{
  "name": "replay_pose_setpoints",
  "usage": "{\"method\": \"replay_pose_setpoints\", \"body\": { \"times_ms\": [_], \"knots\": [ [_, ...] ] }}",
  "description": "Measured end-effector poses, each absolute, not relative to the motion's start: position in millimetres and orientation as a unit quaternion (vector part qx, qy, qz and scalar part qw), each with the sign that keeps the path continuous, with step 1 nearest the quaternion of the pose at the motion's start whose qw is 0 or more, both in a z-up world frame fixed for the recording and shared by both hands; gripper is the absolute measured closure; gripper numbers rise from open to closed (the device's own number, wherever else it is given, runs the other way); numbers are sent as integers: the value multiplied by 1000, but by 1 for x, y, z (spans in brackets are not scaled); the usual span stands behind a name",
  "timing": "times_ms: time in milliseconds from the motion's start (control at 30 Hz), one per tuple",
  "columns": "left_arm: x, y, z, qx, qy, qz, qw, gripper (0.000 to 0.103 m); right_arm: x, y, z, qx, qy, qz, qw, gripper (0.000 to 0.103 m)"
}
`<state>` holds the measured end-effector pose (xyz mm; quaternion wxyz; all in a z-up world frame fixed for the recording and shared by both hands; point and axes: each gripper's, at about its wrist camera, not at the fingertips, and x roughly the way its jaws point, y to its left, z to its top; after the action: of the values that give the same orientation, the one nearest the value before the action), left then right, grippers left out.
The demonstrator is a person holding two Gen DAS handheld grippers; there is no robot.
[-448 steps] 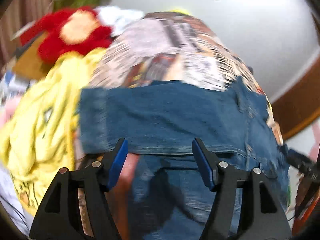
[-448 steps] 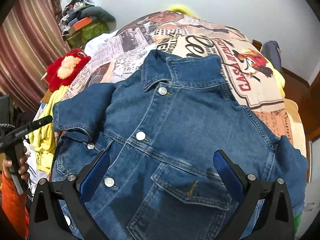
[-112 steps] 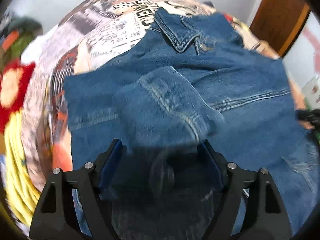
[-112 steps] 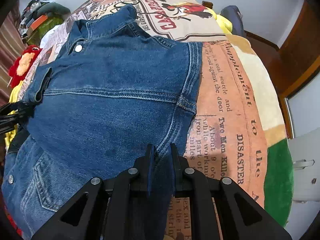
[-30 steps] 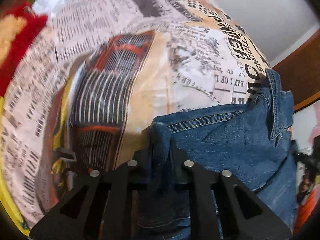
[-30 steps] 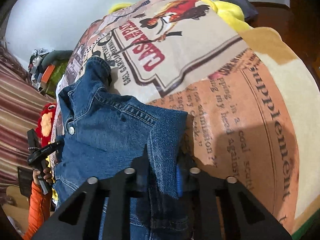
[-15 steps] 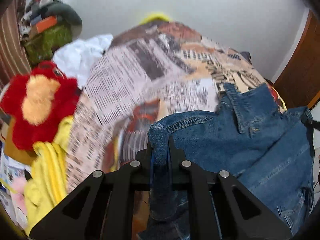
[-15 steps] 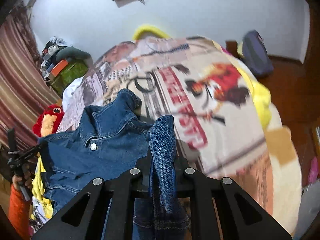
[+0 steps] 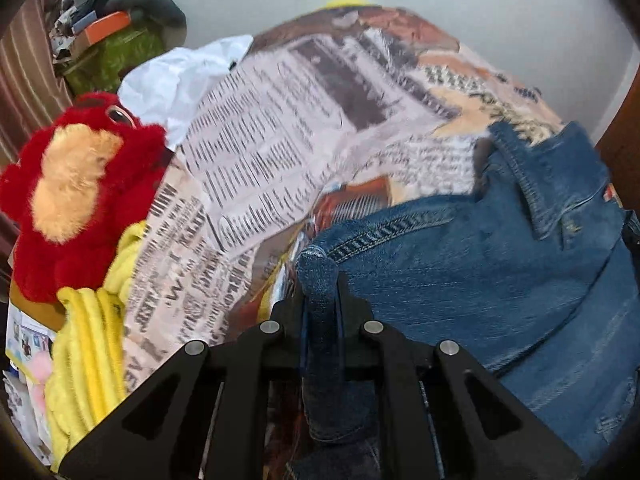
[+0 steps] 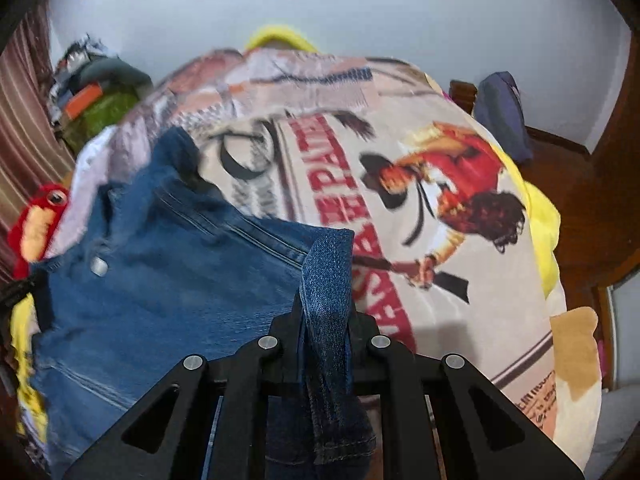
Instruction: Fold large clothes
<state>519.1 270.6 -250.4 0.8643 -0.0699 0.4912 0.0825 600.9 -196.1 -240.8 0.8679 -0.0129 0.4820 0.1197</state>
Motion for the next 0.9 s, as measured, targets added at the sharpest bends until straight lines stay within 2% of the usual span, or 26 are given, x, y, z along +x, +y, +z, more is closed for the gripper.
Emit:
{"method": "replay_pose_setpoints", "body": {
  "times_ms": [133, 200, 233, 267, 333, 367, 500, 600, 667, 733, 900],
  "knots": [
    [526, 265, -269, -58, 502, 91, 858, 89, 602, -194, -256, -44, 482, 122, 866, 92],
    [528, 265, -273, -55, 504, 94, 857, 88, 599, -189, -257, -71, 477, 116, 868, 86],
    [528, 263, -274, -49, 504, 95, 857, 87, 597, -186, -258, -88, 475, 109, 869, 77],
    [528, 263, -274, -43, 504, 94, 858, 87, 596, -184, -258, -103, 472, 98, 870, 61],
    [526, 260, -273, -30, 503, 94, 858, 86, 593, -183, -258, -138, 457, 63, 876, 41],
    [524, 259, -272, -28, 504, 94, 858, 86, 591, -186, -256, -144, 452, 55, 879, 39],
    [515, 258, -262, -22, 505, 96, 857, 79, 586, -202, -244, -95, 472, 63, 874, 38],
    [501, 258, -246, -27, 498, 97, 861, 77, 574, -214, -226, -60, 481, 69, 872, 38],
    [490, 257, -232, -36, 490, 95, 866, 71, 560, -218, -210, -46, 481, 80, 872, 38],
    [476, 255, -212, -37, 476, 97, 873, 58, 545, -218, -196, -37, 477, 92, 873, 38],
    [439, 242, -170, -33, 449, 88, 889, 46, 501, -219, -152, -11, 473, 124, 872, 38]
  ]
}}
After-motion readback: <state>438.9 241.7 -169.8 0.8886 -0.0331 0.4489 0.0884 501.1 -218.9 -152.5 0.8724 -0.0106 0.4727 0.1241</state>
